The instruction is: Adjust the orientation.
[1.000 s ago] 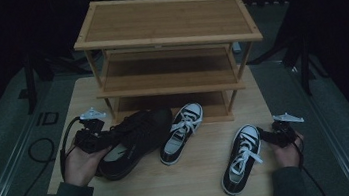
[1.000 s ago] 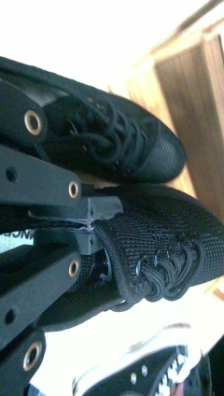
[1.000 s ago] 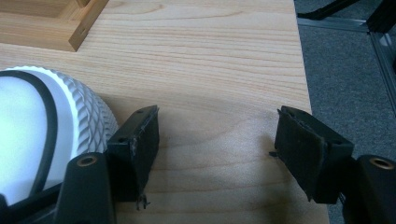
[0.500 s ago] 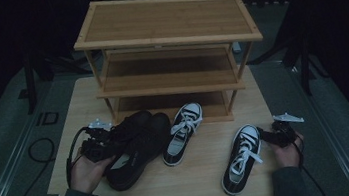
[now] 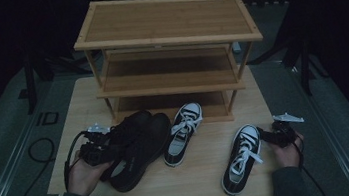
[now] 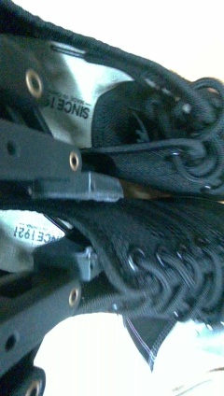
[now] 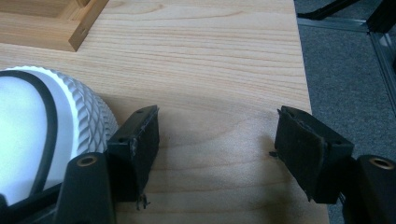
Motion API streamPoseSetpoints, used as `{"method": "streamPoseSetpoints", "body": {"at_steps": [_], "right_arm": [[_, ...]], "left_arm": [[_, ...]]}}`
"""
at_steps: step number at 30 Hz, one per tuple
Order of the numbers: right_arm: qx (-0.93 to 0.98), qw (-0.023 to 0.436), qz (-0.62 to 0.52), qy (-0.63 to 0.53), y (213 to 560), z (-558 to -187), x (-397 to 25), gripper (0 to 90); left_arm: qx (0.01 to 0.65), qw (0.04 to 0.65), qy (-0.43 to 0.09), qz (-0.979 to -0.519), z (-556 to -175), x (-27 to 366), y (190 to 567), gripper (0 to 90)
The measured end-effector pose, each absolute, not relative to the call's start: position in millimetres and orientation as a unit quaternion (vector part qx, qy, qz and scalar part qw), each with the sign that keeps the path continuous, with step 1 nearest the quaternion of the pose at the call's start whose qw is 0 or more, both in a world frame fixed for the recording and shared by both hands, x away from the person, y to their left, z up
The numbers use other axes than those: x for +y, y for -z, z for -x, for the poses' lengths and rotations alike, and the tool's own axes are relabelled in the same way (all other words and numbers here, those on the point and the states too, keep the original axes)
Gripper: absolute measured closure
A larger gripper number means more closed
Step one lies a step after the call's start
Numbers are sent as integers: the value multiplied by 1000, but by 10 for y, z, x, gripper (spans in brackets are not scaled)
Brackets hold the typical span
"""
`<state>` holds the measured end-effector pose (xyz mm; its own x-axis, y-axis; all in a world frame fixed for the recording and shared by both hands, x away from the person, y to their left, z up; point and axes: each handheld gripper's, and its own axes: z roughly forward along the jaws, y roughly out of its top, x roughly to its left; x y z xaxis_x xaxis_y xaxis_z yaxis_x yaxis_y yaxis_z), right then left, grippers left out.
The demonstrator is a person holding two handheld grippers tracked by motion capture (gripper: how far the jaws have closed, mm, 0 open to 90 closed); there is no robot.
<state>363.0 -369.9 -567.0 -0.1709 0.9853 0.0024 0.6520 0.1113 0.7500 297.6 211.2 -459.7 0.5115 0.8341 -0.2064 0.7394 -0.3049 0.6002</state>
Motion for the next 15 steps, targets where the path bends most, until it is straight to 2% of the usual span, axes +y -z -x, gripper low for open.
{"method": "streamPoseSetpoints", "body": {"at_steps": [4, 15], "right_arm": [[697, 264, -587, -315, 5670, -3630, -3699, 304], [697, 264, -587, -315, 5670, -3630, -3699, 304]], "left_arm": [[477, 337, -78, -808, -2948, 2119, 4526, 581], [457, 373, -106, -801, -2842, 2129, 4294, 542]]}}
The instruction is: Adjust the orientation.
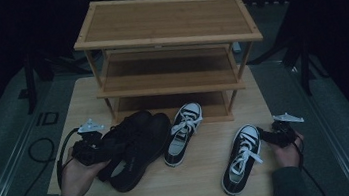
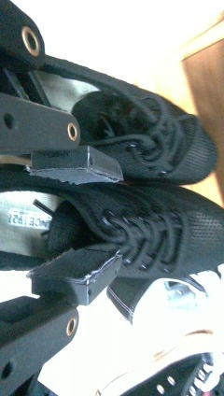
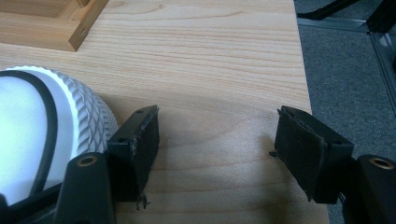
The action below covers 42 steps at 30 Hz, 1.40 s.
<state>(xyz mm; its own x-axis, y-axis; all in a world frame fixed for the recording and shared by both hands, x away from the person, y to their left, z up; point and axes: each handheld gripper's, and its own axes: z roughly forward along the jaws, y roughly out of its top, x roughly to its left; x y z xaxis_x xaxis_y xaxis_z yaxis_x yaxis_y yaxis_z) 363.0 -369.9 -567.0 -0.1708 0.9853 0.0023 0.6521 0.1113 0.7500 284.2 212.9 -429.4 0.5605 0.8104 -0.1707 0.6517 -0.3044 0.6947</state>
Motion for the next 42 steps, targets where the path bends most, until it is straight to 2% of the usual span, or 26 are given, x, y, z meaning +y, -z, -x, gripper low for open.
{"method": "streamPoseSetpoints", "body": {"at_steps": [10, 16, 18, 22, 35, 42], "right_arm": [[697, 264, -588, -315, 5669, -3630, -3699, 311], [701, 259, -583, -320, 5553, -3612, -3674, 438], [702, 259, -579, -324, 5523, -3607, -3669, 438], [727, 260, -534, -345, 5293, -3572, -3574, 509], [802, 190, -416, -383, 4987, -3666, -3135, 713], [816, 169, -386, -395, 4909, -3706, -2946, 739]], "left_arm": [[445, 376, -110, -805, -2864, 2046, 4257, 543], [451, 380, -115, -799, -2856, 2137, 4271, 543], [451, 380, -115, -799, -2856, 2137, 4271, 542], [463, 378, -114, -794, -2855, 2221, 4315, 542], [475, 379, -115, -786, -2870, 2301, 4383, 535], [482, 380, -116, -781, -2862, 2360, 4391, 535]]}}
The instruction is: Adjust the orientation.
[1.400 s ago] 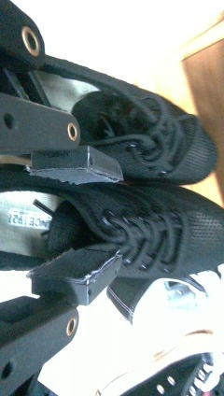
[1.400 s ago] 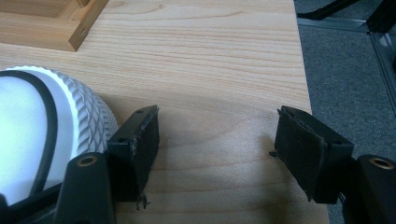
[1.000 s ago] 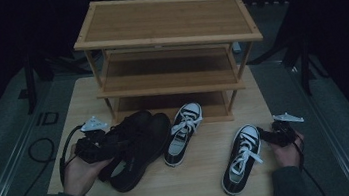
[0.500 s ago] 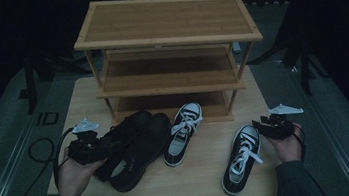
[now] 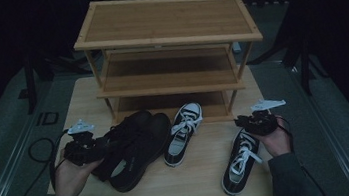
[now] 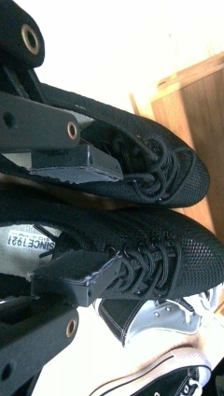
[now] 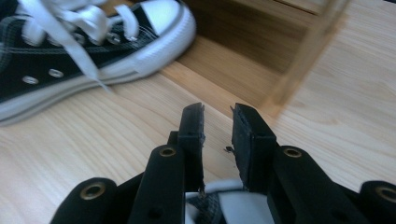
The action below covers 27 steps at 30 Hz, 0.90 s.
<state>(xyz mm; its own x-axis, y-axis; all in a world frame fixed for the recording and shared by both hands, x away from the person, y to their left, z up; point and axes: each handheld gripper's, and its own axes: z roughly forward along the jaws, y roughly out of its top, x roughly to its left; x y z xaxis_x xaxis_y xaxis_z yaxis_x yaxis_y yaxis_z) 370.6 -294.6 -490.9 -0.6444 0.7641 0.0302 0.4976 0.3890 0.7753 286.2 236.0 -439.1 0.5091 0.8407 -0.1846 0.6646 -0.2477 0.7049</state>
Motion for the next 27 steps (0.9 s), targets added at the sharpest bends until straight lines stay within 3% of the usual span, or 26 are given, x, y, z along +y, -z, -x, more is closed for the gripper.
{"method": "streamPoseSetpoints", "body": {"at_steps": [15, 22, 27], "right_arm": [[855, 168, -287, -399, 4684, -3778, -2385, 882], [868, 161, -261, -390, 4683, -3834, -2187, 783], [882, 161, -251, -366, 4737, -3893, -2027, 656]], "left_arm": [[488, 380, -112, -778, -2875, 2375, 4449, 535], [490, 380, -109, -777, -2881, 2381, 4474, 535], [488, 379, -108, -779, -2875, 2383, 4477, 535]]}}
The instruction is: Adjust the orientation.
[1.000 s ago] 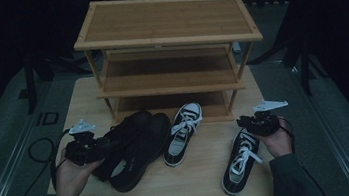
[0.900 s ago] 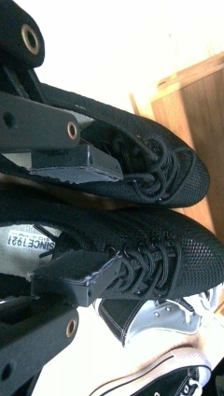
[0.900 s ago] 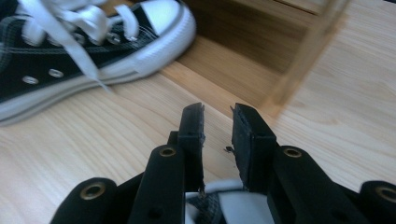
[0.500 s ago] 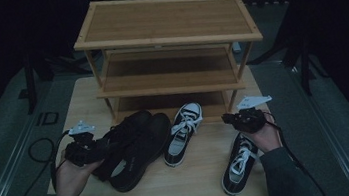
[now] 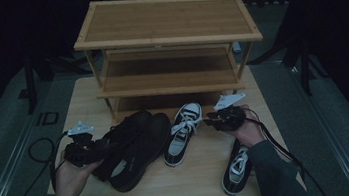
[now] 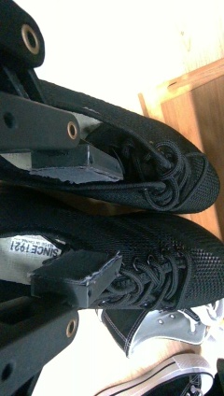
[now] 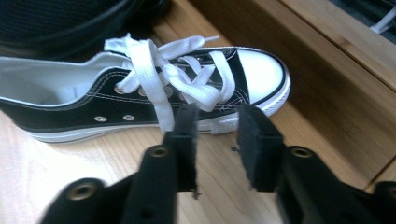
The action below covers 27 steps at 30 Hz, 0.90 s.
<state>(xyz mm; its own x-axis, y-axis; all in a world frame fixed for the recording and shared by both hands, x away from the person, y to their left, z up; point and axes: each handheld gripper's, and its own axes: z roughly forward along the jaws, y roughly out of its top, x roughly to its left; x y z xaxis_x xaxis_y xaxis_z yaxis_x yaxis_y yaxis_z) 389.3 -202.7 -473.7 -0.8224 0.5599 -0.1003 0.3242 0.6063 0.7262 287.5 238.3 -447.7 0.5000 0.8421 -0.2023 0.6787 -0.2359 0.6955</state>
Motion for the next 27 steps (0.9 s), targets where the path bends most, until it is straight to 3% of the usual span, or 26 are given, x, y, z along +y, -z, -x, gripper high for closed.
{"method": "streamPoseSetpoints", "body": {"at_steps": [4, 12, 19, 23, 27], "right_arm": [[894, 163, -236, -344, 4779, -3947, -1923, 582], [903, 167, -229, -322, 4840, -4025, -1815, 585], [900, 167, -218, -338, 4826, -4011, -1794, 852], [900, 169, -212, -341, 4812, -3977, -1806, 880], [898, 167, -211, -347, 4784, -3938, -1822, 885]], "left_arm": [[486, 377, -106, -782, -2867, 2384, 4486, 542], [483, 377, -103, -784, -2829, 2418, 4496, 544], [448, 390, -90, -799, -2800, 2358, 4487, 549], [434, 385, -87, -810, -2808, 2300, 4507, 563], [434, 366, -92, -818, -2855, 2229, 4560, 669]]}}
